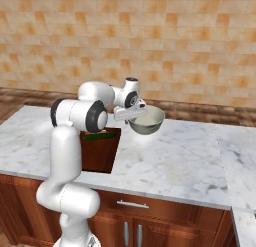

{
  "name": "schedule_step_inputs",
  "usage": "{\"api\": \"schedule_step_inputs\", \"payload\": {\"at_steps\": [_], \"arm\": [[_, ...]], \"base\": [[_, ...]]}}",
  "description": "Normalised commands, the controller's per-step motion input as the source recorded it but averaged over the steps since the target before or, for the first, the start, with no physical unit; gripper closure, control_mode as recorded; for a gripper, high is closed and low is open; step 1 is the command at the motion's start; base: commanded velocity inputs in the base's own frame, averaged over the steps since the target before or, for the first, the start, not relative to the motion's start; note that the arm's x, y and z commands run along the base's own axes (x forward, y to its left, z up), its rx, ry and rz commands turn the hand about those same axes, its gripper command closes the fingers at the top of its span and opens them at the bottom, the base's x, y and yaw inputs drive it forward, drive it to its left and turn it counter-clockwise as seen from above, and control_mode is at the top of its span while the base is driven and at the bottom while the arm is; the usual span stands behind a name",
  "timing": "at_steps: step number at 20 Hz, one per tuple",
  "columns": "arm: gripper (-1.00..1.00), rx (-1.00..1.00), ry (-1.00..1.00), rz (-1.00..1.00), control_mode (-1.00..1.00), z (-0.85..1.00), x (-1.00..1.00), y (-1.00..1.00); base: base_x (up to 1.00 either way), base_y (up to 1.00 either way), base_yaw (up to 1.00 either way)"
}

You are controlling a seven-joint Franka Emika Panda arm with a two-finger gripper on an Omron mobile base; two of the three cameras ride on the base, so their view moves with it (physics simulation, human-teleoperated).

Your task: Place the two vegetables and bowl onto the tray for setting up a vegetable dip station.

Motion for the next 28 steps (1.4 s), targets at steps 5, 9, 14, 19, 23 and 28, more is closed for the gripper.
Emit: {"api": "schedule_step_inputs", "payload": {"at_steps": [5,9,14,19,23,28], "arm": [[1.00,0.00,-0.11,0.00,-1.00,0.33,-0.07,0.00],[1.00,-0.03,-0.12,0.00,-1.00,0.51,-0.29,0.00],[1.00,-0.08,-0.16,0.00,-1.00,0.52,-0.53,0.13],[1.00,-0.09,-0.13,0.01,-1.00,0.41,-0.70,0.29],[1.00,-0.07,-0.01,0.06,-1.00,0.31,-0.80,0.37],[1.00,-0.09,0.00,0.08,-1.00,0.07,-0.83,0.42]], "base": [[0.00,0.00,0.00],[0.00,0.00,0.00],[0.00,0.00,0.00],[0.00,0.00,0.00],[0.00,0.00,0.00],[0.00,0.00,0.00]]}}
